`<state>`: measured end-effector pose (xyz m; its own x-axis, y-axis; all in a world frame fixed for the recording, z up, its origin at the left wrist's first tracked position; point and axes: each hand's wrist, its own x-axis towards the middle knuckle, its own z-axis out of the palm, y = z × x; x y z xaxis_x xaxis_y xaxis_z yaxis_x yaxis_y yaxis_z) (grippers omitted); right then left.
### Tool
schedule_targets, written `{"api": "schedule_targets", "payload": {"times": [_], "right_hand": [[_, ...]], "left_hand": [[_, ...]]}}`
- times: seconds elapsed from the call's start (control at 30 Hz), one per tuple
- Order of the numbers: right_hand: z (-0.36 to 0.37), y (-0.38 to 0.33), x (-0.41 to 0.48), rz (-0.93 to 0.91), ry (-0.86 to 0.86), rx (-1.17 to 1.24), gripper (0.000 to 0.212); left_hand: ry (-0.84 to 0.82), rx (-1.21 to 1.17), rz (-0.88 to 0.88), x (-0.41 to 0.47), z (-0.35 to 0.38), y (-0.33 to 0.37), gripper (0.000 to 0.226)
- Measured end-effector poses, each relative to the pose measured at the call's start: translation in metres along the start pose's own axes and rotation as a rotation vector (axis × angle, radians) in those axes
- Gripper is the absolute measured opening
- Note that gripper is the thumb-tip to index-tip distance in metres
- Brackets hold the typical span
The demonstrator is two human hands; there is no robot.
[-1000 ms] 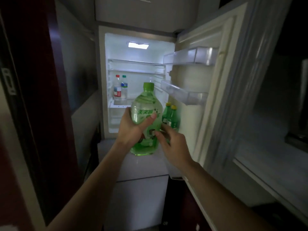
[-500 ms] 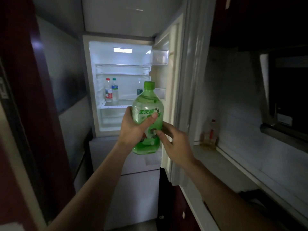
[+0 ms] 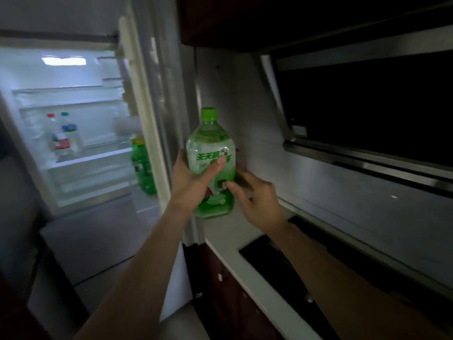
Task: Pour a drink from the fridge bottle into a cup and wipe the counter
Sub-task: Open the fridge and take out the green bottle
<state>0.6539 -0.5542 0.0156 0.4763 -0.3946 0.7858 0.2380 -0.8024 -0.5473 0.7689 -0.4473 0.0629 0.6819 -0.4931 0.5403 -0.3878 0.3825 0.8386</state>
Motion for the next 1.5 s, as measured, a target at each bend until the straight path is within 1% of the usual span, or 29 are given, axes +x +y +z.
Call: {"api": "schedule_targets", "payload": {"times": [0.1,0.2,0.23,0.33,0.37,0.5,0.53,0.57,0.67,0.7,0.77,0.83,0.9,1.13,1.2,1.33,1.5], "right_hand": [[-0.04,-0.009,-0.033,0.077,0.073,-0.106,0.04],[-0.078,-0.026,-0.078,0.178,0.137,-0.217,0.036],[-0.091,-0.033,-0.094,0.214,0.154,-0.253,0.035],[-0.135,-0.055,-0.137,0.294,0.217,-0.366,0.034],[-0.152,-0.062,-0.15,0.315,0.24,-0.402,0.034],[-0.212,-0.092,-0.196,0.36,0.316,-0.529,0.04],[-0.224,-0.098,-0.207,0.362,0.335,-0.555,0.042],[-0.236,-0.104,-0.219,0.362,0.355,-0.579,0.042],[-0.27,-0.114,-0.253,0.375,0.418,-0.645,0.04],[-0.282,-0.118,-0.265,0.383,0.438,-0.658,0.04],[-0.309,-0.127,-0.288,0.396,0.47,-0.678,0.042],[-0.34,-0.139,-0.309,0.397,0.485,-0.703,0.04],[-0.371,-0.153,-0.33,0.389,0.486,-0.741,0.037],[-0.469,-0.192,-0.407,0.432,0.493,-0.836,0.041],[-0.489,-0.201,-0.428,0.453,0.504,-0.858,0.039],[-0.523,-0.21,-0.461,0.493,0.506,-0.869,0.038],[-0.561,-0.2,-0.489,0.505,0.554,-0.923,0.031]], "left_hand": [[-0.132,-0.114,-0.005,-0.021,0.032,-0.005,0.068],[-0.274,-0.206,-0.026,-0.056,0.067,-0.007,0.05],[-0.318,-0.237,-0.035,-0.069,0.078,-0.006,0.049],[-0.462,-0.333,-0.072,-0.106,0.117,-0.001,0.066],[-0.501,-0.354,-0.078,-0.119,0.131,0.004,0.065],[-0.677,-0.423,-0.034,-0.17,0.183,0.03,0.03],[-0.711,-0.437,-0.026,-0.181,0.195,0.036,0.027],[-0.736,-0.444,-0.021,-0.193,0.206,0.041,0.029],[-0.771,-0.477,-0.042,-0.228,0.24,0.055,0.056],[-0.787,-0.486,-0.053,-0.241,0.252,0.06,0.059],[-0.825,-0.493,-0.068,-0.267,0.277,0.071,0.056],[-0.851,-0.507,-0.08,-0.295,0.3,0.084,0.061],[-0.877,-0.515,-0.089,-0.324,0.324,0.099,0.063],[-0.945,-0.539,-0.132,-0.422,0.4,0.142,0.065],[-0.978,-0.536,-0.145,-0.446,0.419,0.149,0.07],[-1.038,-0.522,-0.184,-0.483,0.452,0.153,0.07],[-1.149,-0.534,-0.27,-0.511,0.501,0.148,0.073]]}}
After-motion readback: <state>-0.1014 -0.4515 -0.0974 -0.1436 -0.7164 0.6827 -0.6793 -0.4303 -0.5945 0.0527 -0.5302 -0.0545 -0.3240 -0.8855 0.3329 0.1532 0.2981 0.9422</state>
